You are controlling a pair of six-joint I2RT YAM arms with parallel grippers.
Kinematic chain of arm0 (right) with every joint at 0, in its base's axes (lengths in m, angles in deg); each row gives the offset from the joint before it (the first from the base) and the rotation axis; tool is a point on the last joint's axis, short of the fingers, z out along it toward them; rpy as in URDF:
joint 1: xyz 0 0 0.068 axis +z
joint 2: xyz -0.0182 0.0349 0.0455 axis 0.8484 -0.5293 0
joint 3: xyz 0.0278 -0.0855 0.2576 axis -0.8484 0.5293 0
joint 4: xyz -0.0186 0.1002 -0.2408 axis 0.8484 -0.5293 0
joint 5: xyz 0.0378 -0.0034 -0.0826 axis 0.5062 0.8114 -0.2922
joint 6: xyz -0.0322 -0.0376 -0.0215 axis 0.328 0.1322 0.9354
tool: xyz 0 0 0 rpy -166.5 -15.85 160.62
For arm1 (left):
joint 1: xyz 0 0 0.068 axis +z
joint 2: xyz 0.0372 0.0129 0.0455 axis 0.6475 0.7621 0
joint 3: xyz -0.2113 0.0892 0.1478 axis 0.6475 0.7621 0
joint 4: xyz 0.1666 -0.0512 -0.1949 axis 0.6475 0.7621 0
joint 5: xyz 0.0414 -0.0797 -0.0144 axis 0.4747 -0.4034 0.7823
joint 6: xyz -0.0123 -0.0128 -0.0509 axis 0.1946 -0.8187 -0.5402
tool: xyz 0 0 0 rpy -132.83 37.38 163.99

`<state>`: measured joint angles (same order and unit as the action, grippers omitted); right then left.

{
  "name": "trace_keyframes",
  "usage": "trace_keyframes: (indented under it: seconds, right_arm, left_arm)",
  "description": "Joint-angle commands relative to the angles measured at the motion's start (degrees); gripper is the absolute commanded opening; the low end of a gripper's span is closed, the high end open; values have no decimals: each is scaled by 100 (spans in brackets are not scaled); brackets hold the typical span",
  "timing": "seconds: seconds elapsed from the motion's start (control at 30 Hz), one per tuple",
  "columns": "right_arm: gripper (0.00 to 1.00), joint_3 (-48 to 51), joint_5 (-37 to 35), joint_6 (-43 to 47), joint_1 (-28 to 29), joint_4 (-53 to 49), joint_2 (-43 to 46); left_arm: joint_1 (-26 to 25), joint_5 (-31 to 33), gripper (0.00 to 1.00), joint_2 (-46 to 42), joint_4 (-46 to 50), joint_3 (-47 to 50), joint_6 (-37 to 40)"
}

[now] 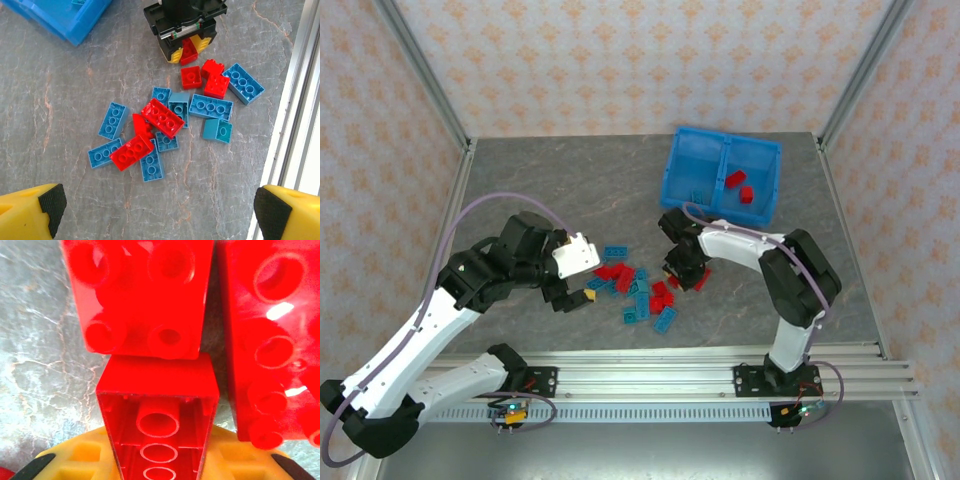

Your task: Sort the legos into containers by color

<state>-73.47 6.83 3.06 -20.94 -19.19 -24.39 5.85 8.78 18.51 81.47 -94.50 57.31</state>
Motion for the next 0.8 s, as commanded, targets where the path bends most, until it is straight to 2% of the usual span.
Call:
trace_keyframes:
  seconds: [0.0, 0.2, 0.33, 0.43, 0.6, 0.77]
  right_arm:
    - [33, -366, -530, 277, 11, -340, 660]
    - [32, -1225, -1225, 930, -142, -886, 1350]
    - [32, -1755, -1729, 1593, -717, -1040, 1435]
    - [32, -1988, -1963, 2037, -1334, -973, 1344]
    - [32, -2488, -2231, 2851, -2206, -762, 674]
    - [33, -3382, -1807, 3173, -2786, -901, -586]
  left_arm:
    - [-22, -264, 100, -114, -298, 1, 242]
    - [-22, -780, 100, -404, -1050, 165, 368]
    - [-22, -834, 100, -300, -1169, 44, 411]
    - [-22, -633, 100, -246, -1167, -30, 376]
    - [-22, -251, 100, -315, -1403, -15, 119]
    - [-22, -94, 100, -316, -1423, -69, -96]
